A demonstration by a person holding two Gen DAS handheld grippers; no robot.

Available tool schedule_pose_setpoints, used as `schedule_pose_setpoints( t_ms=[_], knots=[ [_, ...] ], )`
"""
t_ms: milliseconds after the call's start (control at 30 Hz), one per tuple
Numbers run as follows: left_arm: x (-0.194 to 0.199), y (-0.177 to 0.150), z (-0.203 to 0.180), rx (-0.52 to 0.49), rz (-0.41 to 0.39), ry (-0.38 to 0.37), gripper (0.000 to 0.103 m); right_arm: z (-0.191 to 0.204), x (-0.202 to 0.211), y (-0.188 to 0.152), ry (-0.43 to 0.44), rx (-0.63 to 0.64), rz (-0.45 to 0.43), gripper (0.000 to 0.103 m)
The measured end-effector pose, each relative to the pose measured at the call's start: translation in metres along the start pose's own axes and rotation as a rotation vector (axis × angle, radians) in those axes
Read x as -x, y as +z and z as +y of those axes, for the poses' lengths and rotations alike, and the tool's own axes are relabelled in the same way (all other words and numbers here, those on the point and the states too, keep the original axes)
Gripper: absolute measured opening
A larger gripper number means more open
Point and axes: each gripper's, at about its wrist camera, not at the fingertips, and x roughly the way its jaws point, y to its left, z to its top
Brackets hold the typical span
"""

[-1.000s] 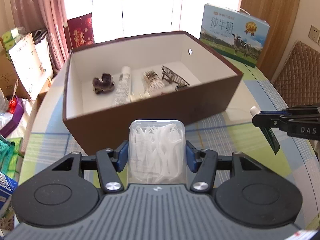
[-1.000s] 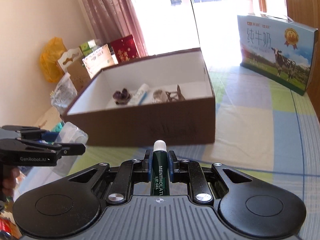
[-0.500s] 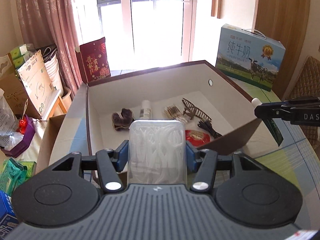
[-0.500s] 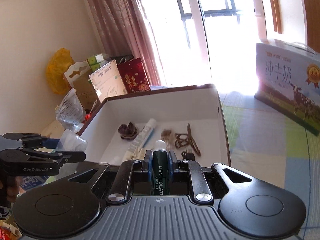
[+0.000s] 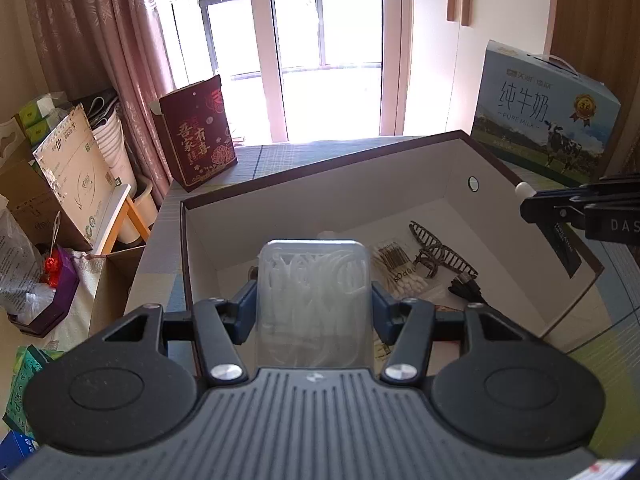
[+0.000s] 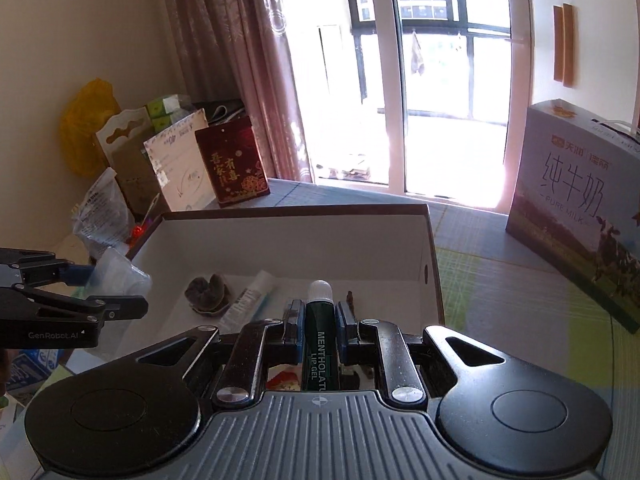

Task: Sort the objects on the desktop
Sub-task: 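Carry the floss pick box with the left tool while the right tool carries the lip gel into the box, then open both tools to release the floss box and lip gel in the box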

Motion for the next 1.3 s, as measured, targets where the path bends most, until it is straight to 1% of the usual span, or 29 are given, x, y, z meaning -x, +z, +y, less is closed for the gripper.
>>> schedule_pose_setpoints(
  t_ms=[233, 500, 667, 833, 1000, 1133, 1233, 1300],
  knots=[
    [-0.043, 0.003, 0.009, -0.015, 0.09, 0.013, 0.052, -0.01, -0.039, 0.0, -0.035, 0.028, 0.103, 0.012],
    [-0.083, -0.001, 0.013, -0.061, 0.184, 0.049, 0.052, -0.013, -0.058, 0.0, -0.055, 0.048, 0.16, 0.012],
    [-0.096, -0.001, 0.005, -0.137, 0.205, 0.111, 0.052, -0.014, -0.064, -0.004, -0.065, 0.063, 0.187, 0.012],
    [-0.103, -0.001, -0.001, -0.199, 0.205, 0.143, 0.052, -0.017, -0.066, -0.007, -0.07, 0.064, 0.201, 0.012],
    [-0.105, 0.0, -0.001, -0.202, 0.202, 0.145, 0.052, -0.02, -0.068, -0.008, -0.073, 0.065, 0.21, 0.012],
    [-0.104, 0.001, -0.002, -0.2, 0.202, 0.134, 0.052, -0.017, -0.069, -0.009, -0.08, 0.093, 0.215, 0.013],
    [-0.103, 0.0, -0.003, -0.202, 0.205, 0.124, 0.053, -0.014, -0.071, -0.011, -0.091, 0.127, 0.222, 0.013],
    [-0.102, -0.001, -0.004, -0.201, 0.205, 0.118, 0.056, -0.012, -0.072, -0.012, -0.1, 0.154, 0.229, 0.013]
  ],
)
